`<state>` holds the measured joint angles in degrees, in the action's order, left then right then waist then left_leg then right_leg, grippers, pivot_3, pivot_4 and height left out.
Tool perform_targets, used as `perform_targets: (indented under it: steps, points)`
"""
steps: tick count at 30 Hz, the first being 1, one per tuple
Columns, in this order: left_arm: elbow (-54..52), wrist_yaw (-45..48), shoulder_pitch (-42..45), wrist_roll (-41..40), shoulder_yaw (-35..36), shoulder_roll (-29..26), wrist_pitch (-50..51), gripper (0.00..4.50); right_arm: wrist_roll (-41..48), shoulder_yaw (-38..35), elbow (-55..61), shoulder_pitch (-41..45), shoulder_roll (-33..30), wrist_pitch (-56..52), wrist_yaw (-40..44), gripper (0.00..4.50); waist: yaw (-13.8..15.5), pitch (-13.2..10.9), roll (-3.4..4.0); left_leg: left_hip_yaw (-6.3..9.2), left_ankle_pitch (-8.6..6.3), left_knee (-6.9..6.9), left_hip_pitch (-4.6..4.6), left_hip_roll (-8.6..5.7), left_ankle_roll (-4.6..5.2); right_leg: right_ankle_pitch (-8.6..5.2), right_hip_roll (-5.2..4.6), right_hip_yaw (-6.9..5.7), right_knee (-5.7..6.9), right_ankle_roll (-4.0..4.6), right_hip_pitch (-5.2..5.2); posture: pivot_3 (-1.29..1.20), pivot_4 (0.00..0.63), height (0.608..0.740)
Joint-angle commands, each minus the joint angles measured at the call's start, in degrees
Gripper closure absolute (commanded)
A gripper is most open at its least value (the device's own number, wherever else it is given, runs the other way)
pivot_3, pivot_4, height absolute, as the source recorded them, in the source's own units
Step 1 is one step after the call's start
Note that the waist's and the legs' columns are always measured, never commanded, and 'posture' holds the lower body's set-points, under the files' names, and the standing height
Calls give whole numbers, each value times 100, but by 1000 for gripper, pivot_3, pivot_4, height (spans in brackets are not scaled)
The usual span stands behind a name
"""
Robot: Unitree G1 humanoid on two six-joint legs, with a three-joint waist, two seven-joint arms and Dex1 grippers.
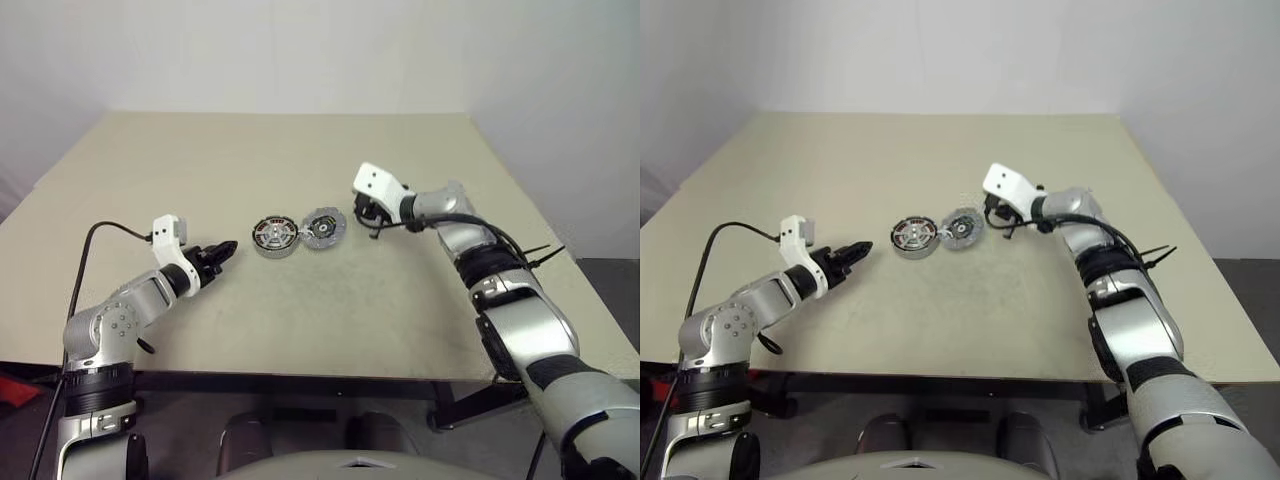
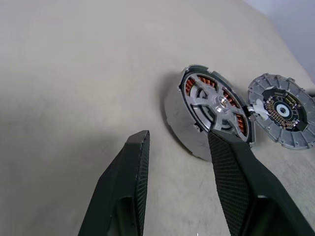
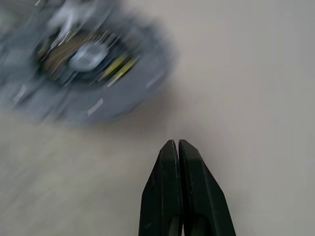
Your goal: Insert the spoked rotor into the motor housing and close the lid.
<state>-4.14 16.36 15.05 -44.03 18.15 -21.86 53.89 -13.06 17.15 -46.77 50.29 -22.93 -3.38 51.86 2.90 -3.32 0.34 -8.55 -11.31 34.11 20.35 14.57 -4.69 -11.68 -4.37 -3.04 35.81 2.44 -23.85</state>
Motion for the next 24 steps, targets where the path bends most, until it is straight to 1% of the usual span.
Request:
perform_targets:
  steps: [1,6,10,15,20,24]
  points:
    - [-73,102,103,46,19,-68,-106,2517,-27,15,290,-11,45,-88,-67,4454,-6,-1,1,0,0,1,0,-1,0,0,0,0,2,0,0,0,0,740]
    - [-116,104,46,67,70,-84,-78,2517,200,-122,491,63,271,-337,-36,4454,-28,-1,1,0,0,0,-13,2,0,0,1,2,11,1,3,0,0,740]
    - [-147,77,-3,61,134,-99,-69,2517,504,-257,857,173,398,-632,238,4454,-15,-1,2,0,-1,1,-11,0,1,0,0,2,9,1,3,0,0,740]
    - [-209,48,-84,48,206,-111,-77,2517,886,-308,1607,183,428,-1010,675,4454,-6,-1,1,0,-2,-1,-8,1,3,0,0,1,4,1,5,0,0,740]
    - [-225,26,-121,47,263,-126,-94,2517,1113,-320,2021,268,471,-1298,748,4454,3,-1,1,0,-1,-1,-13,1,2,1,0,1,6,1,8,0,0,740]
    - [-223,13,-121,55,298,-123,-98,2517,1158,-249,2038,286,609,-1359,635,4454,-1,-1,1,0,-1,-1,-20,2,2,0,0,1,6,1,14,0,0,740]
